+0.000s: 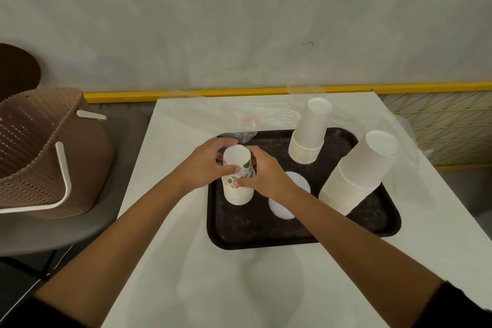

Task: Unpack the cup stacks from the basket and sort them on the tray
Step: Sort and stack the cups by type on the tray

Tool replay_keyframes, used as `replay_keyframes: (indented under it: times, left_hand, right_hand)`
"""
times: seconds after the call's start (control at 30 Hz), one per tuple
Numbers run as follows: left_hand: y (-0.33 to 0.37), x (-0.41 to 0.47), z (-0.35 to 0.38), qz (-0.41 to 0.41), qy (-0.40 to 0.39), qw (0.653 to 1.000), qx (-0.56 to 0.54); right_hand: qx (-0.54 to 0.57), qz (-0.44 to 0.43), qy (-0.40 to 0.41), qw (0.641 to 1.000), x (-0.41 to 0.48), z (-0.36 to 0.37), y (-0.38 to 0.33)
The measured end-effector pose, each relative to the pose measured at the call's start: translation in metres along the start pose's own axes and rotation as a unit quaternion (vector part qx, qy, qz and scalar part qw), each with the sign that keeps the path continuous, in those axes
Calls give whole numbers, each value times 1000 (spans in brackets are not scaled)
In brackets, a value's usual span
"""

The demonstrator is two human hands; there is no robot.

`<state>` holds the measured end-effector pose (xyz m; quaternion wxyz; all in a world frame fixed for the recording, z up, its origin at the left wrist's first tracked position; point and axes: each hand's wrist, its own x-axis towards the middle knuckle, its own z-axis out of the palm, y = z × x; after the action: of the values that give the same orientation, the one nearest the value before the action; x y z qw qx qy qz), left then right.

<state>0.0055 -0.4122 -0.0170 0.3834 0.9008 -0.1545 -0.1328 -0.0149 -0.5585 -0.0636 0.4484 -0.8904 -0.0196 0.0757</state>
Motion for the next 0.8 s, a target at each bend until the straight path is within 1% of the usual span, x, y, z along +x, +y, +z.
replay_keyframes:
  times: [0.23,0.43,0.7,0.8]
  left_hand:
    - [-7,39,-7,-3,13,1000,28]
    - [-9,56,-11,-4,22,999,40]
    - [-5,48,-9,-28,30,998,37]
    - [0,39,-10,-26,62,996,54]
  right_hand:
    - [2,8,19,1000,38,-5,2]
    - [0,23,27,999,53,-7,1]
    - [-17,34,29,999,38,-16,1]
    - [-34,24,44,998,24,-28,-3]
